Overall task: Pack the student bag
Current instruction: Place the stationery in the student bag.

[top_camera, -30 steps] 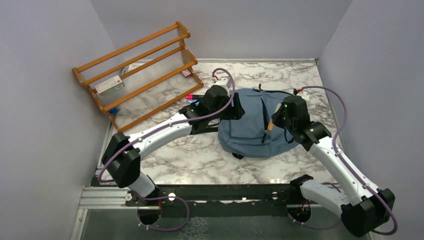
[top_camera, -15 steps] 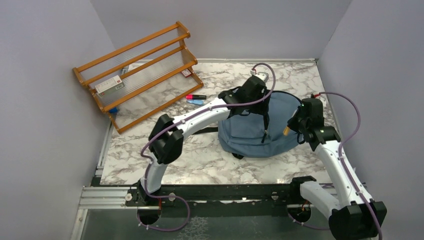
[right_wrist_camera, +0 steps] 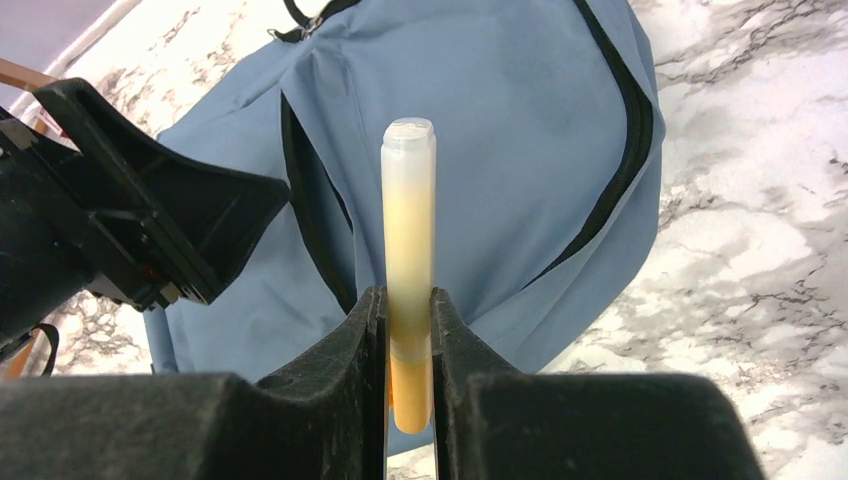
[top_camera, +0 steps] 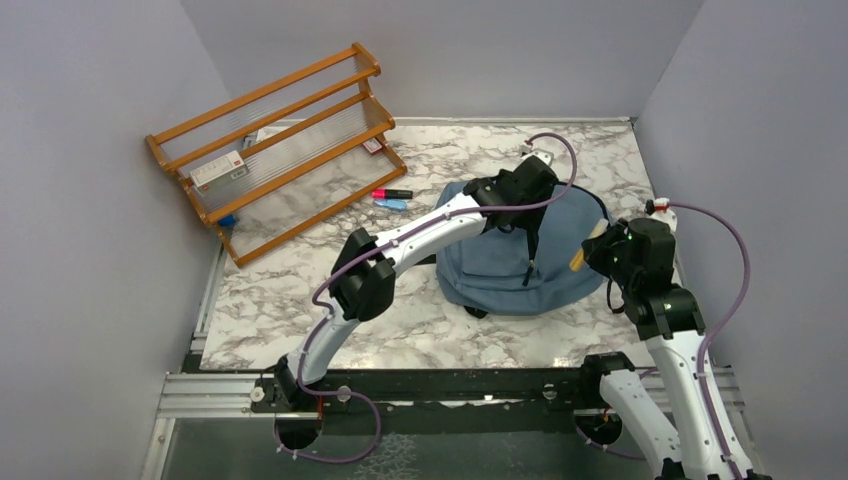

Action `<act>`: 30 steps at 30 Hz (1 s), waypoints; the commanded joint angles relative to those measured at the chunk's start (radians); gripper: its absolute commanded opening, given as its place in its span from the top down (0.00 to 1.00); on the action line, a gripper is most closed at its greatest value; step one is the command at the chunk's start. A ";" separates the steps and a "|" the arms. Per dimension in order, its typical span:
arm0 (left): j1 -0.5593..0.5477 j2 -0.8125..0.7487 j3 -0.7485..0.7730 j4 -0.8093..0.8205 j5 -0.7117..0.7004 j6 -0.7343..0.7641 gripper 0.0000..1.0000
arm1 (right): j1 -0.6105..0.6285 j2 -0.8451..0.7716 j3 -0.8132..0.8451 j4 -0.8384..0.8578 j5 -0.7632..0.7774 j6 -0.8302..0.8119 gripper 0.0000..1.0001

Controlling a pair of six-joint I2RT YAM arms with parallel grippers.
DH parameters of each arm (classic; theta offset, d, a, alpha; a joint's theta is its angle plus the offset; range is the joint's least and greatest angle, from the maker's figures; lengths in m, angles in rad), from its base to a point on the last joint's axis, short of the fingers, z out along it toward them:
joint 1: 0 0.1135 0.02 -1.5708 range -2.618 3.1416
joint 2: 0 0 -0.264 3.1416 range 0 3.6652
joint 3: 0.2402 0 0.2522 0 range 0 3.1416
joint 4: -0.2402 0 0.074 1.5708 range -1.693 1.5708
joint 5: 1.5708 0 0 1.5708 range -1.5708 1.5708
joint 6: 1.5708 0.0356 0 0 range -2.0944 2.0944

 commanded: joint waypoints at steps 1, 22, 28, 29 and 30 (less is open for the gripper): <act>-0.013 0.046 0.081 -0.063 -0.086 0.049 0.31 | -0.004 -0.016 0.010 -0.035 -0.038 0.022 0.99; -0.050 0.143 0.183 -0.111 -0.169 0.121 0.41 | -0.004 -0.030 -0.019 -0.017 -0.069 0.028 0.99; -0.052 0.139 0.180 -0.113 -0.172 0.131 0.59 | -0.004 -0.027 -0.026 -0.011 -0.080 0.031 0.99; -0.052 0.138 0.179 -0.113 -0.172 0.131 0.63 | -0.004 -0.029 -0.027 -0.011 -0.080 0.029 0.99; -0.052 0.136 0.179 -0.113 -0.170 0.133 0.66 | -0.004 -0.030 -0.027 -0.010 -0.081 0.030 1.00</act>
